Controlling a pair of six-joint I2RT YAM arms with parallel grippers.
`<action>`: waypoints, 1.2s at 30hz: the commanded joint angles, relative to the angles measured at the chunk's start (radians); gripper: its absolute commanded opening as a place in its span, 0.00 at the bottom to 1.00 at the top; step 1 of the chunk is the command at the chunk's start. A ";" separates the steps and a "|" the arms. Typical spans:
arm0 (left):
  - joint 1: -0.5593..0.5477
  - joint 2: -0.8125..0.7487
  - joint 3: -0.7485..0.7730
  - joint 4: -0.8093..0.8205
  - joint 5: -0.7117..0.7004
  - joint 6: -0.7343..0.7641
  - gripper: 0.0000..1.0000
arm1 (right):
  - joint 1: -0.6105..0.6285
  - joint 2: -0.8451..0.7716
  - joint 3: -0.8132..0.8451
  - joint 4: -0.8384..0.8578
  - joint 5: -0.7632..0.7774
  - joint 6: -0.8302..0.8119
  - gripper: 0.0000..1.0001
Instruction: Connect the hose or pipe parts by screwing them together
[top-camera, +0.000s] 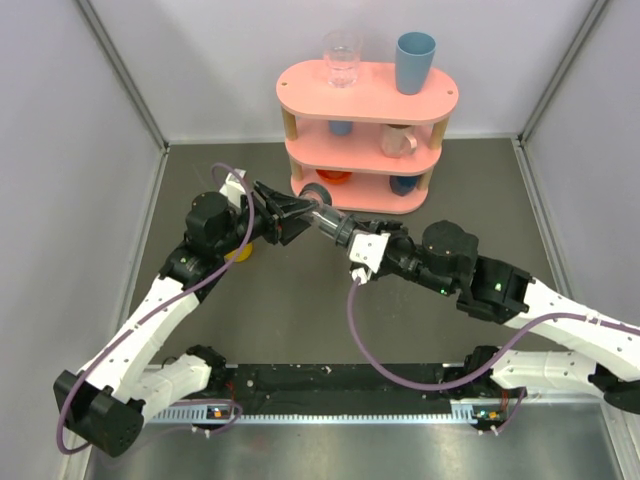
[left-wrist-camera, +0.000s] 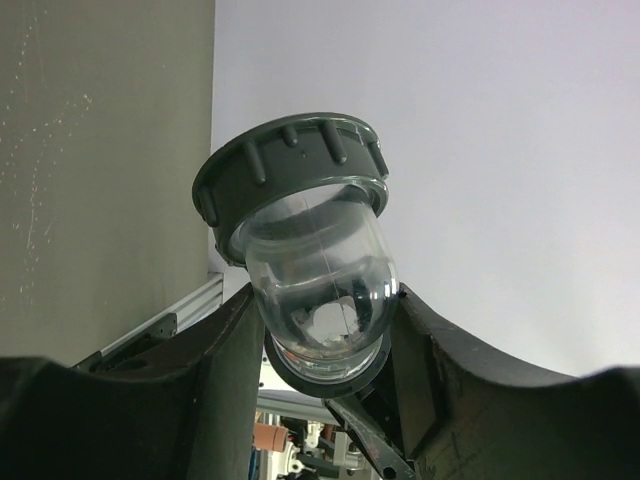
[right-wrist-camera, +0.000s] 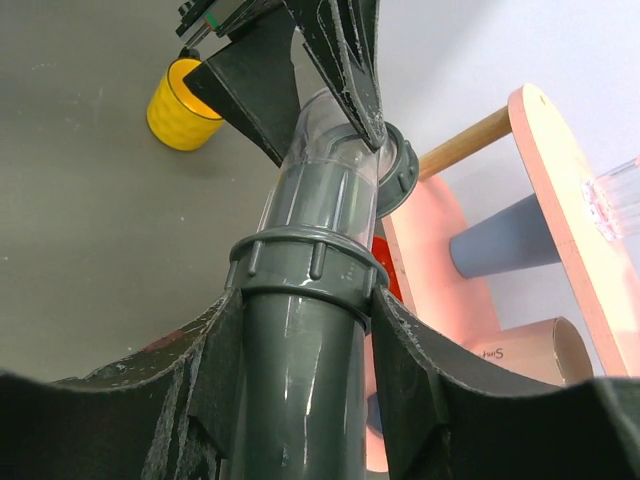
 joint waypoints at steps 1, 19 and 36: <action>-0.017 -0.044 0.001 0.135 0.002 -0.049 0.00 | -0.024 -0.008 0.004 0.042 -0.004 0.062 0.00; -0.050 -0.068 0.033 -0.014 -0.127 -0.104 0.00 | -0.024 0.033 -0.009 -0.002 0.011 0.007 0.72; -0.077 -0.062 0.093 -0.089 -0.167 -0.121 0.00 | -0.024 0.130 0.029 0.050 0.083 -0.035 0.68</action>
